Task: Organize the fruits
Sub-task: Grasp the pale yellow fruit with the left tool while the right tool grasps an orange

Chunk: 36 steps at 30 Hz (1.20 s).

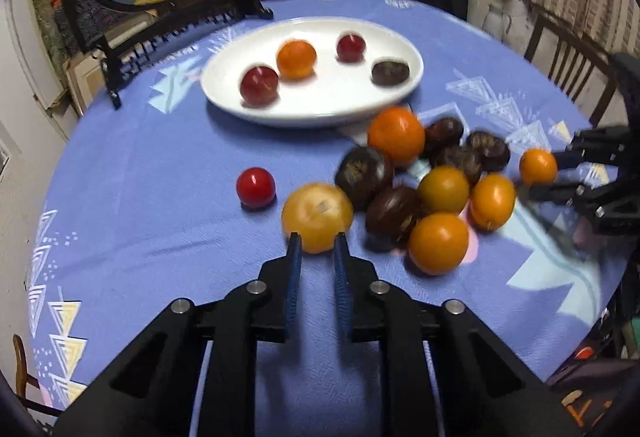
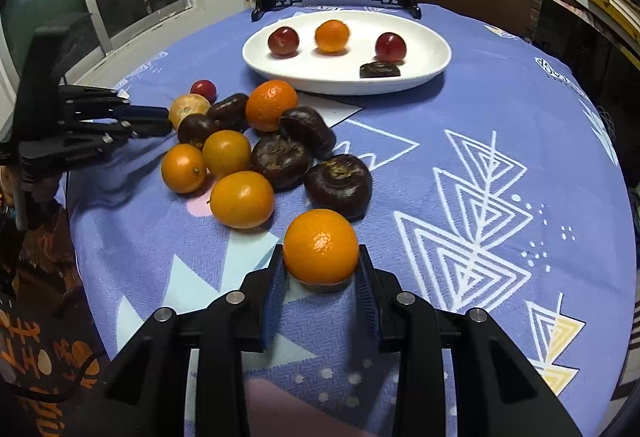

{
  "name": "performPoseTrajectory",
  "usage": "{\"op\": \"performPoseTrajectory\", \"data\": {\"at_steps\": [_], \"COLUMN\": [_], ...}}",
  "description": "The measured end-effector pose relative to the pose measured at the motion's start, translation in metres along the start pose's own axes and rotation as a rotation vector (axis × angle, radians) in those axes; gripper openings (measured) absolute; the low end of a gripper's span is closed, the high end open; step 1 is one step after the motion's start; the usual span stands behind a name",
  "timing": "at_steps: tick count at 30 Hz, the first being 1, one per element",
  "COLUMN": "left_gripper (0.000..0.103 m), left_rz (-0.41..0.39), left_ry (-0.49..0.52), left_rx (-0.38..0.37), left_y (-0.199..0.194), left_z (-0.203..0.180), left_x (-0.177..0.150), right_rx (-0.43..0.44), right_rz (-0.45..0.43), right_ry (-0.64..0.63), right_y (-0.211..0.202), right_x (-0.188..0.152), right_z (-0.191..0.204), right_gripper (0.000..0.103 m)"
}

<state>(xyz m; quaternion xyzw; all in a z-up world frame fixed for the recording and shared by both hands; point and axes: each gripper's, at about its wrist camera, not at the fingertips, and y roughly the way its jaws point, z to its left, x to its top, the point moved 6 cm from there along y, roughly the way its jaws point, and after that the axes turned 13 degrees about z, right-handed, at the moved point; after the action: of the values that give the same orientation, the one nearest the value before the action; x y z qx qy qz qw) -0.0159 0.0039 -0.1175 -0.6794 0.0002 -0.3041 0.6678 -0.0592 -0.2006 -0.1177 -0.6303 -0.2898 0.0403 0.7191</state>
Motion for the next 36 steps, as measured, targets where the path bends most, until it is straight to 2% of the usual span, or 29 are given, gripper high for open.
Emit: {"op": "performPoseTrajectory", "data": {"at_steps": [5, 12, 16, 17, 18, 19, 20, 21, 22, 28, 29, 33, 34, 36], "left_gripper": [0.010, 0.008, 0.008, 0.011, 0.028, 0.041, 0.063, 0.074, 0.075, 0.073, 0.069, 0.068, 0.065, 0.045], "left_rz": [-0.071, -0.063, -0.052, -0.041, -0.031, -0.029, -0.038, -0.052, -0.066, -0.038, -0.030, 0.011, 0.024, 0.032], "left_ry": [-0.017, -0.038, -0.020, -0.016, -0.010, -0.001, 0.006, 0.017, 0.037, 0.045, 0.049, 0.034, 0.021, -0.023], "left_rx": [-0.004, 0.003, -0.016, -0.015, -0.014, 0.005, 0.031, 0.053, 0.062, 0.082, 0.076, 0.022, 0.011, -0.046], "left_y": [-0.021, -0.023, -0.020, -0.018, -0.014, -0.010, -0.008, -0.006, -0.005, 0.014, 0.017, 0.033, 0.038, 0.046], "left_z": [0.002, 0.008, 0.007, 0.005, 0.003, 0.001, 0.000, 0.000, -0.001, 0.009, 0.010, 0.014, 0.015, 0.016], "left_x": [0.006, -0.004, -0.006, -0.006, -0.005, -0.003, -0.002, 0.000, 0.001, 0.015, 0.016, 0.018, 0.019, 0.023], "right_rx": [0.003, 0.013, 0.028, 0.030, 0.032, 0.035, 0.039, 0.043, 0.044, 0.062, 0.069, 0.068, 0.068, 0.066], "right_rz": [-0.022, -0.034, -0.007, -0.004, -0.001, -0.001, -0.002, -0.005, -0.006, 0.003, 0.005, 0.012, 0.010, 0.007], "right_ry": [-0.003, 0.008, -0.007, -0.016, -0.022, -0.022, -0.018, -0.014, -0.014, 0.008, 0.013, 0.009, 0.010, 0.015], "right_y": [-0.007, -0.009, -0.002, -0.001, 0.000, 0.001, 0.001, 0.001, 0.001, 0.006, 0.008, 0.011, 0.011, 0.010], "right_x": [0.000, 0.000, 0.000, 0.000, 0.000, 0.000, 0.001, 0.002, 0.002, 0.003, 0.002, 0.001, 0.002, 0.004], "right_z": [0.006, 0.004, 0.006, 0.008, 0.010, 0.011, 0.011, 0.010, 0.011, 0.004, 0.004, 0.003, 0.003, 0.001], "right_gripper": [0.035, 0.035, 0.035, 0.035, 0.035, 0.035, 0.035, 0.035, 0.035, 0.035, 0.035, 0.035, 0.035, 0.035]}}
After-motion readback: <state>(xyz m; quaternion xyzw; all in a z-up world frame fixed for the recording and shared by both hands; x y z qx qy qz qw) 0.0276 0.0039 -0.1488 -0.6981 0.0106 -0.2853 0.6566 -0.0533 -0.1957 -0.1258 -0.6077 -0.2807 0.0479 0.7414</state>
